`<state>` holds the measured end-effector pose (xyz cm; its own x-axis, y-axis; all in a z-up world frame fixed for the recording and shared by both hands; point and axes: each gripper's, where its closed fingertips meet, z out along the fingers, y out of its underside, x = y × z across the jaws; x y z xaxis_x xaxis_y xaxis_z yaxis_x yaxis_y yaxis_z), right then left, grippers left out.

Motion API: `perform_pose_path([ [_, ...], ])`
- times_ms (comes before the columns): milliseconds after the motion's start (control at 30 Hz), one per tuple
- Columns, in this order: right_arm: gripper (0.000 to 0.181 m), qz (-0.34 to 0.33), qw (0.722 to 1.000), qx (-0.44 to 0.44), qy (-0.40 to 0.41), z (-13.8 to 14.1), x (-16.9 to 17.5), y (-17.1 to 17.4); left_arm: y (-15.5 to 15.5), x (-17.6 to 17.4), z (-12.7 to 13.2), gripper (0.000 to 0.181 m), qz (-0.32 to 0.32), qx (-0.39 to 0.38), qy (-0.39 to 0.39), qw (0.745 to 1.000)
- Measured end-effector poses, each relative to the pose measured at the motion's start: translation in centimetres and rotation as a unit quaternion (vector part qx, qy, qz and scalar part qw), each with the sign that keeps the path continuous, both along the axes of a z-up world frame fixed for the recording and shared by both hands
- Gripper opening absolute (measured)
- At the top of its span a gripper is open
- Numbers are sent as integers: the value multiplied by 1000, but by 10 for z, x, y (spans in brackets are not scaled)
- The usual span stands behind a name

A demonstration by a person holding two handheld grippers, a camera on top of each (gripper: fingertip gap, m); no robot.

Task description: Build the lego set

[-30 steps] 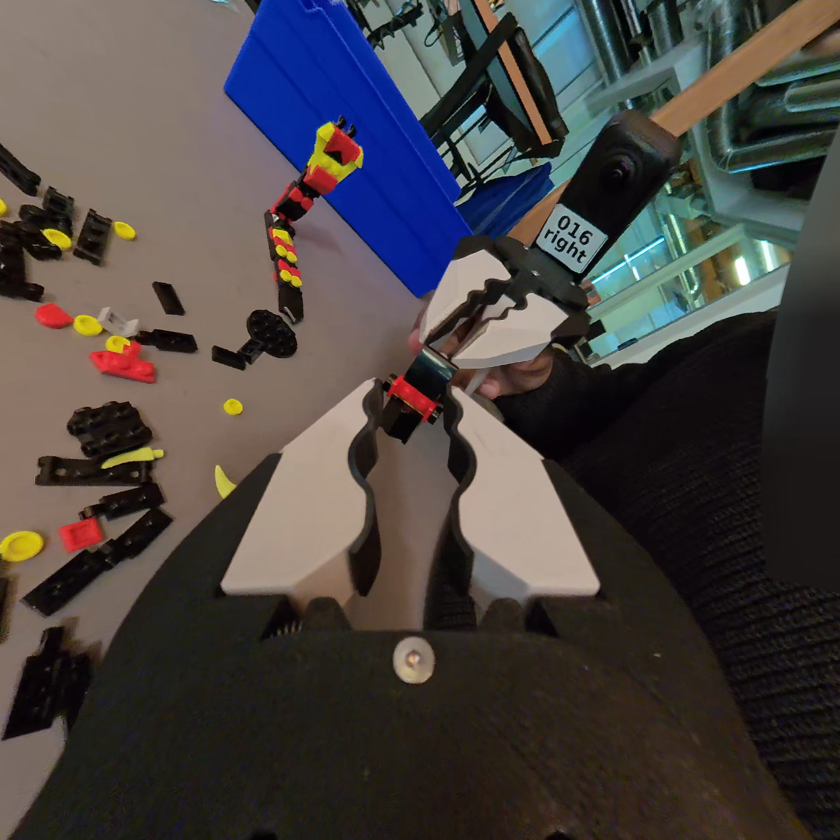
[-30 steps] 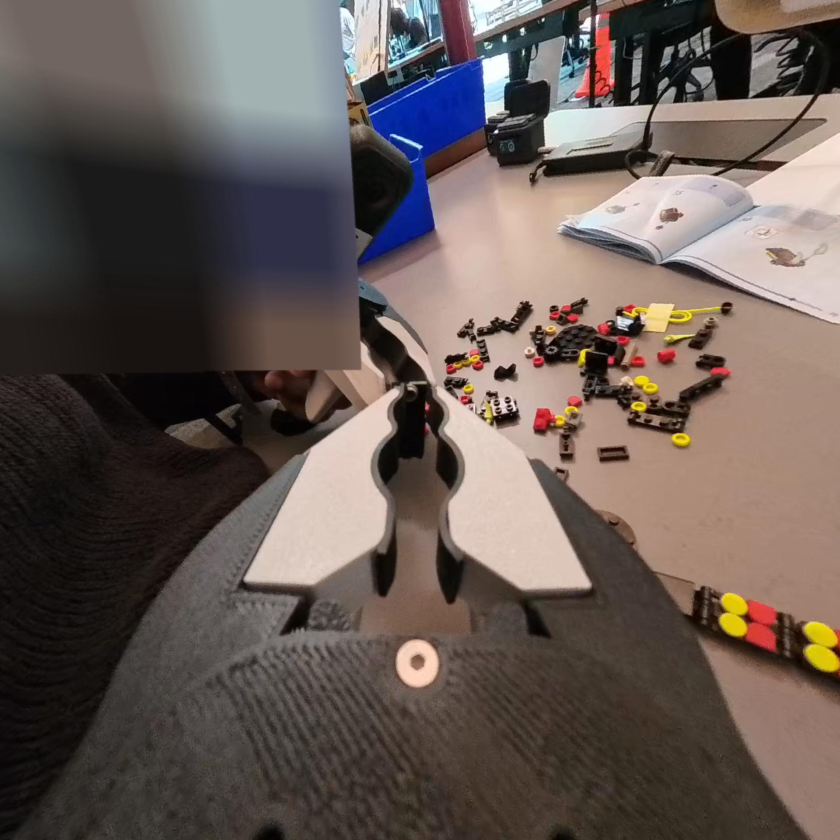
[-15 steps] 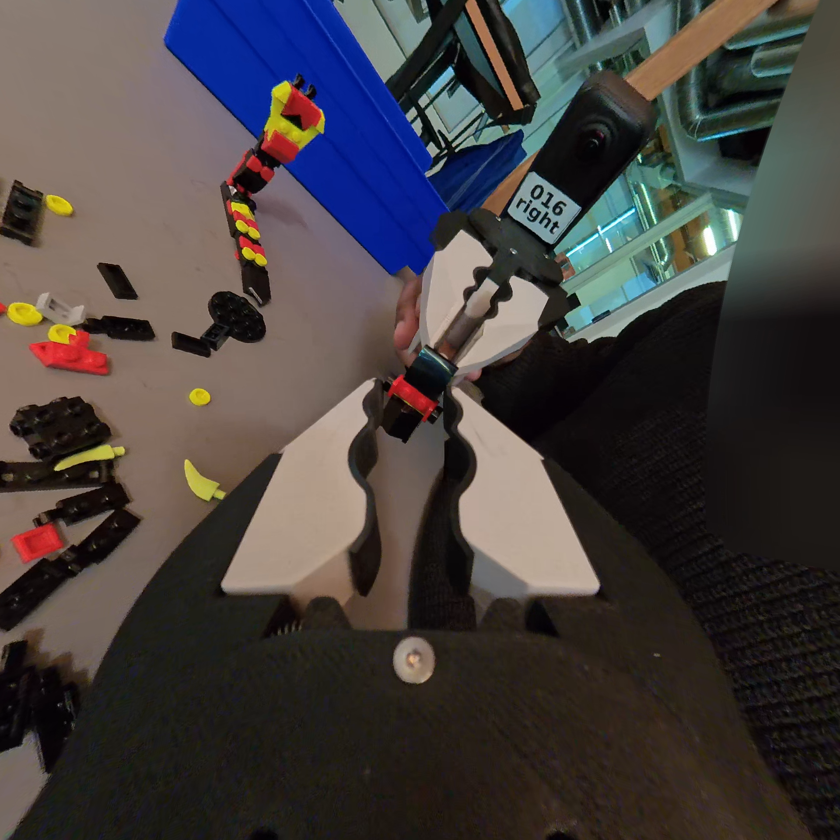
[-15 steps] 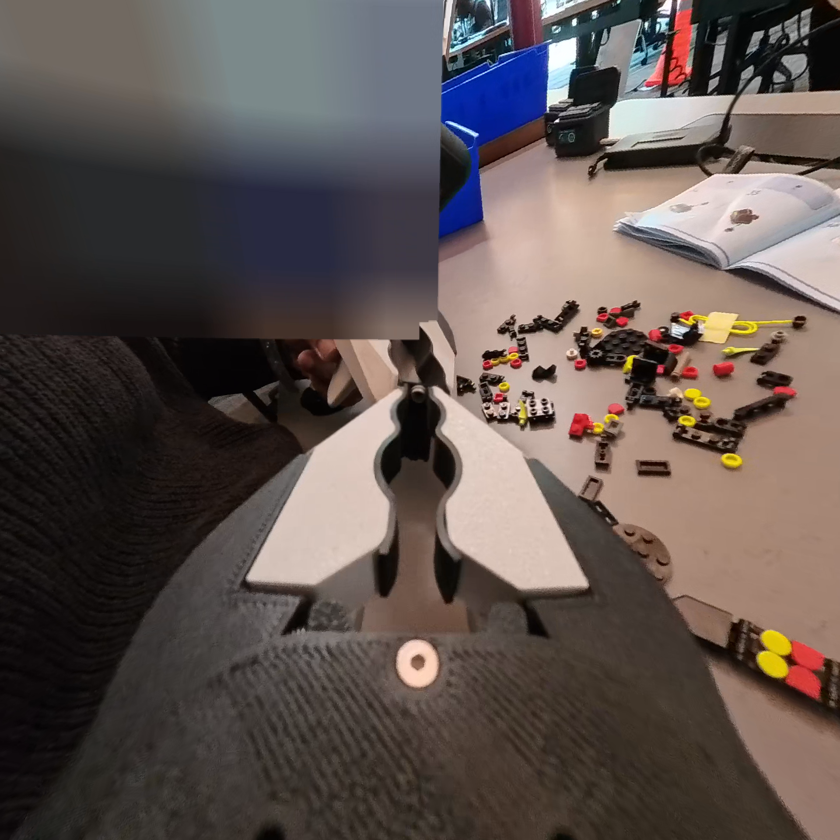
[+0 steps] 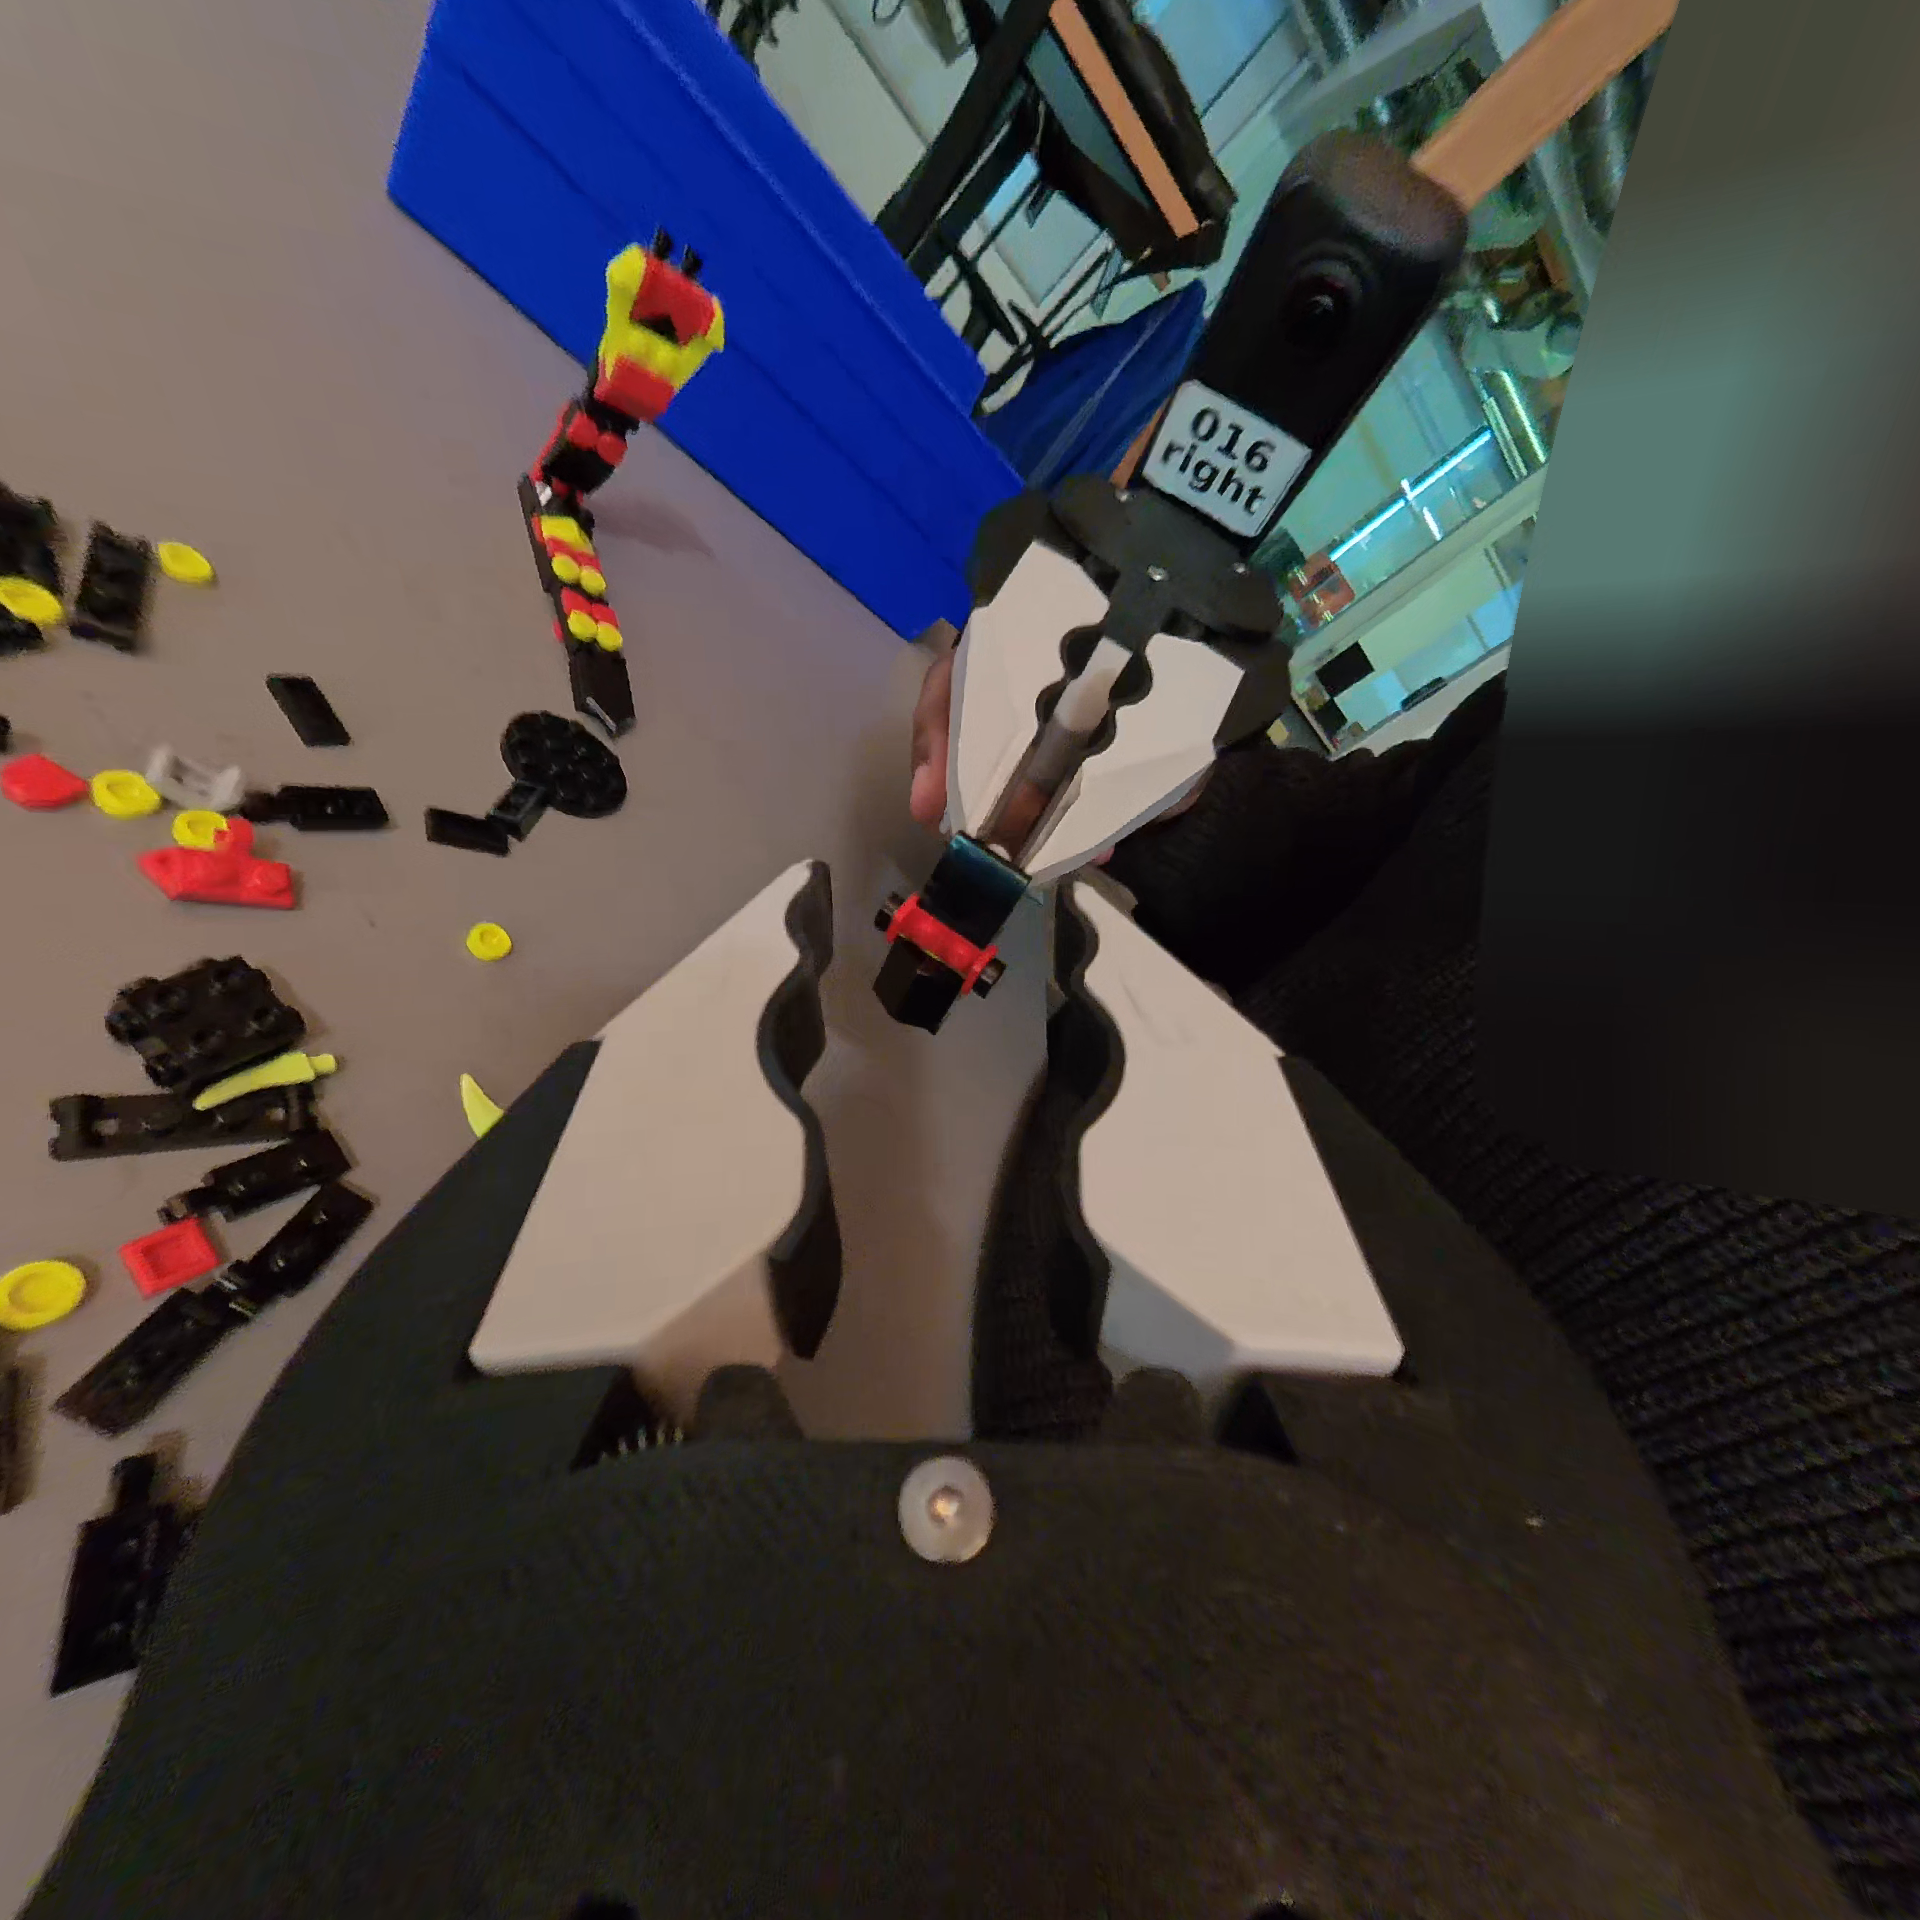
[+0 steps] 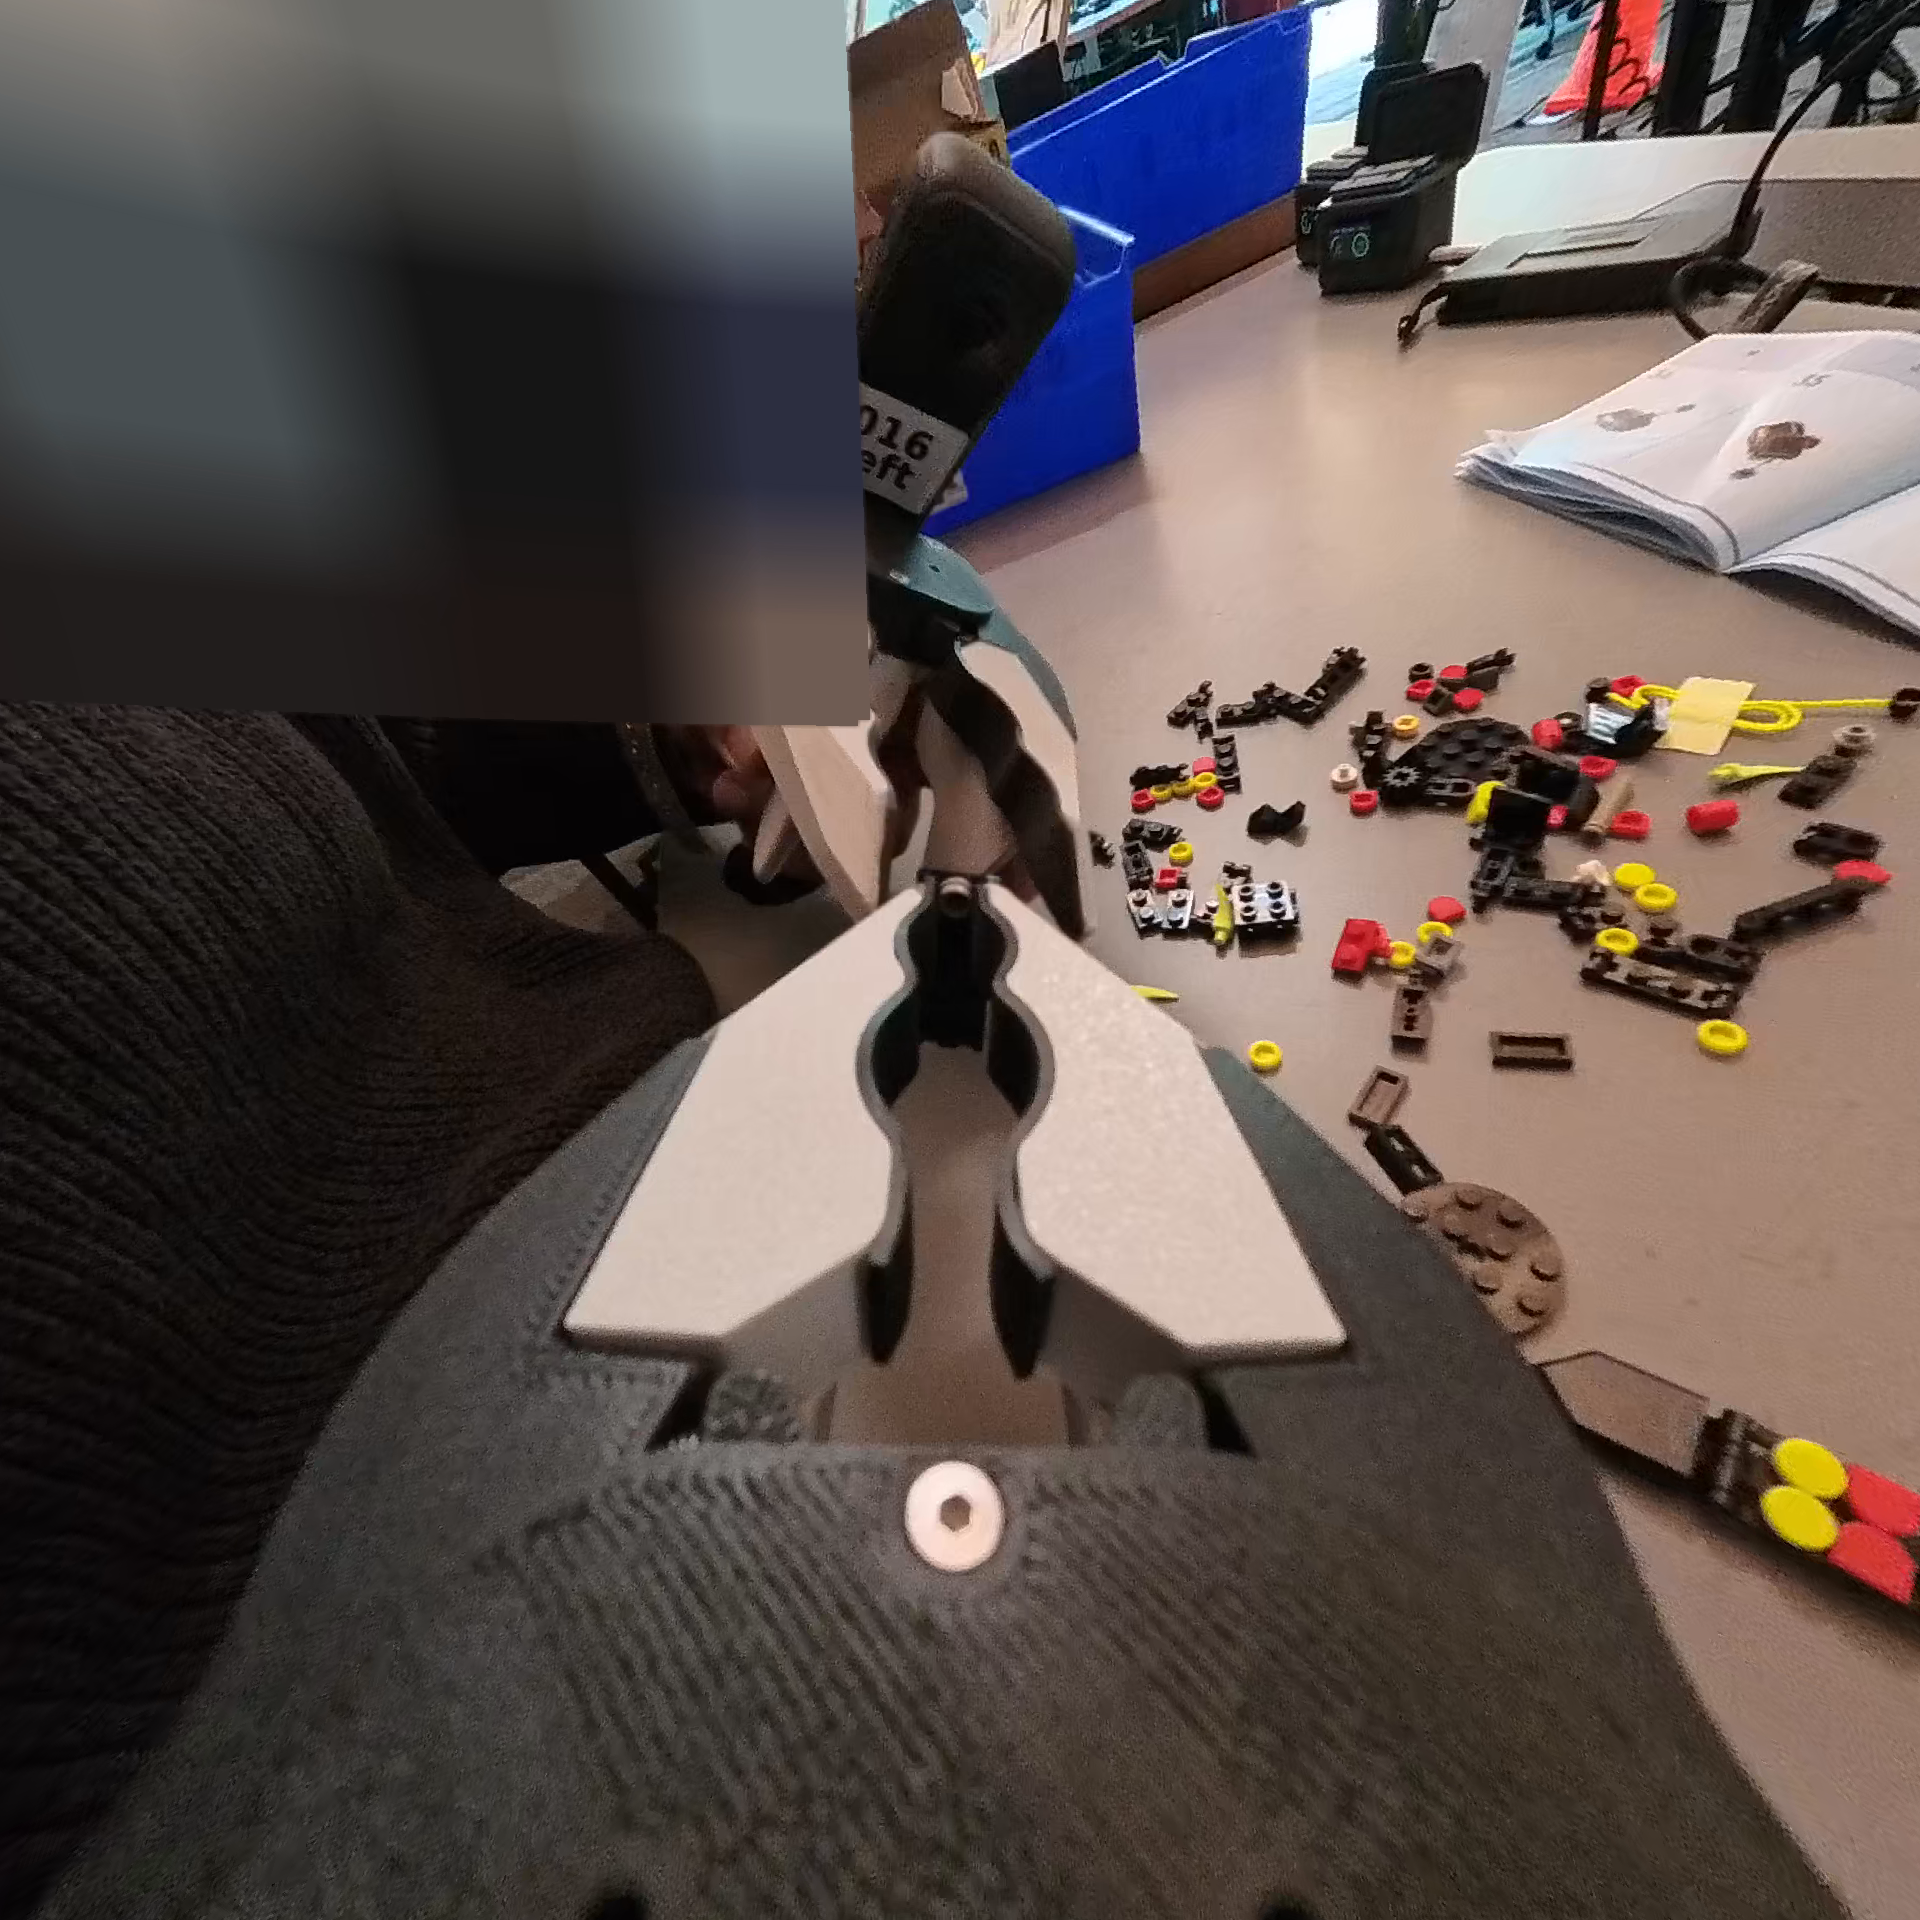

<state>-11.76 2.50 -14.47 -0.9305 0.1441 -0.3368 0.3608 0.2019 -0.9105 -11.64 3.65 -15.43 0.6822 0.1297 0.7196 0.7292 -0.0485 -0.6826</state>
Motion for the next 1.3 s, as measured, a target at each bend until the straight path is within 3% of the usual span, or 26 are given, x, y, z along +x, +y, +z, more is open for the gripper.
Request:
perform_pose_path([
  [333, 3, 45, 995, -40, -75, 8, 12, -2, 2, 17, 12, 14, -35, 10, 71, 997],
  [667, 3, 54, 992, -51, -104, 10, 13, 0, 1, 17, 17, 14, -41, 31, 52, 997],
  [867, 3, 22, 987, -91, -132, 20, -4, 13, -15, -3, 27, 13, 5, 72, 16, 997],
  [1300, 3, -12, 996, -75, -56, 24, -4, 4, -6, 3, 31, 13, -17, 116, -51, 992],
])
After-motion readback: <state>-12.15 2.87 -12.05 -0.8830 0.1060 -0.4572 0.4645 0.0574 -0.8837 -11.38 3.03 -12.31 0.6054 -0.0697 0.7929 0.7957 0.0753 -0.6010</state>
